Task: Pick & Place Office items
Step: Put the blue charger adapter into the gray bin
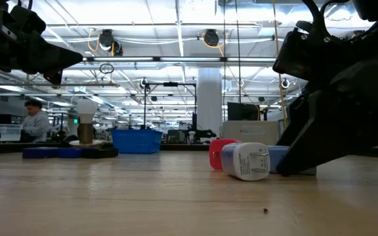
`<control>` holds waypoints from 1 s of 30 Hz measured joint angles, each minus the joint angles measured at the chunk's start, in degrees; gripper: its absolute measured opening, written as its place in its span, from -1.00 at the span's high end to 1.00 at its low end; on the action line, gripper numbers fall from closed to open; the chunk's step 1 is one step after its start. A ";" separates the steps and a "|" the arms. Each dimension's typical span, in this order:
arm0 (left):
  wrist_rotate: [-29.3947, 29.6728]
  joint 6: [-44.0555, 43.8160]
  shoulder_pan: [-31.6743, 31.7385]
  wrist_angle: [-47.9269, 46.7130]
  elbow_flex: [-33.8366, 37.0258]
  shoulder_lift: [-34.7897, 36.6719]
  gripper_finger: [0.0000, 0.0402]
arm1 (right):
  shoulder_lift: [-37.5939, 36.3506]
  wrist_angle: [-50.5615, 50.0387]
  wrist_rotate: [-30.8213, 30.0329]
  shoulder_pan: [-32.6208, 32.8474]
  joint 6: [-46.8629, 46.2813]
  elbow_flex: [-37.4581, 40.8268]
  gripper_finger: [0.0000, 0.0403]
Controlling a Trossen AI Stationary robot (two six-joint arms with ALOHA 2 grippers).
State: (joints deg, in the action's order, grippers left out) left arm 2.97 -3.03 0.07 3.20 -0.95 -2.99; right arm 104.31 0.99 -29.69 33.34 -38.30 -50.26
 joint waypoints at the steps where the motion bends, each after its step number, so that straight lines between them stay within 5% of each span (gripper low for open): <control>1: -0.01 0.00 0.01 0.00 0.00 0.01 0.89 | 0.00 0.00 0.00 0.00 0.00 0.00 -0.63; 30: 0.00 0.00 0.00 0.00 0.01 0.00 0.89 | 0.04 0.09 1.51 0.02 0.22 0.00 -0.08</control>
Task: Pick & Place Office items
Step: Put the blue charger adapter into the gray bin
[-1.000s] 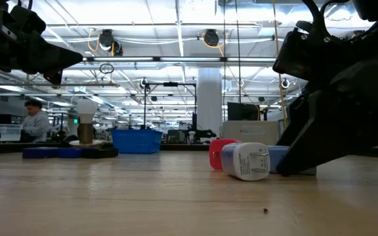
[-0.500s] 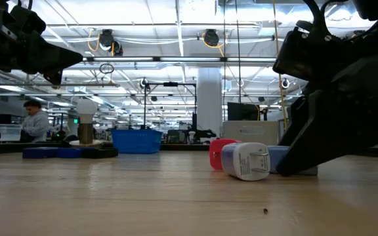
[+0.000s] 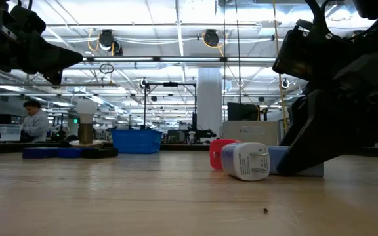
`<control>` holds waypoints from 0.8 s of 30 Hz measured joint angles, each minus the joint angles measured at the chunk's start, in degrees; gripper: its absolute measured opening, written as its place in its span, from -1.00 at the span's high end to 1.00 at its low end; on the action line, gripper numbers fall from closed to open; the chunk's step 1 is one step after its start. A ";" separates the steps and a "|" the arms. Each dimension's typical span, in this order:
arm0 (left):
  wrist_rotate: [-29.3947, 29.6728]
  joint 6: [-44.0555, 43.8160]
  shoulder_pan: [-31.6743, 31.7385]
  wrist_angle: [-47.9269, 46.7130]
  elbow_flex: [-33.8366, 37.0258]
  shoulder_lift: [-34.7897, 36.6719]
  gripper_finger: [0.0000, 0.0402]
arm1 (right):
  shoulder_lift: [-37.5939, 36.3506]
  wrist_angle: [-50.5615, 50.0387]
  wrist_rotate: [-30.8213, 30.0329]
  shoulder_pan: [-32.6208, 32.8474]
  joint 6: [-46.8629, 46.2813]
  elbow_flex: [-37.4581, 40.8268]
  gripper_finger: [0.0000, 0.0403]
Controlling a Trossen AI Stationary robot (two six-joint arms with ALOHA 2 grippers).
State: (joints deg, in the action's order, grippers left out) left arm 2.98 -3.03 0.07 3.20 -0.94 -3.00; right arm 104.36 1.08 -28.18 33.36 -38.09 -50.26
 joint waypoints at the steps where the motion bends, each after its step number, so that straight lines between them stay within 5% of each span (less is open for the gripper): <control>1: -0.01 0.00 -0.01 0.00 -0.01 0.01 0.89 | 0.00 0.00 0.00 0.00 0.00 0.00 -0.08; 24: 0.01 0.00 -0.01 0.00 -0.01 0.01 0.89 | 0.00 -0.04 0.03 0.00 -0.01 0.00 -0.10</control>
State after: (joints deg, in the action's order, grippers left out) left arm 2.98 -3.03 0.06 3.20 -0.95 -2.99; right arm 104.36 1.04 -28.15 33.36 -38.09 -50.26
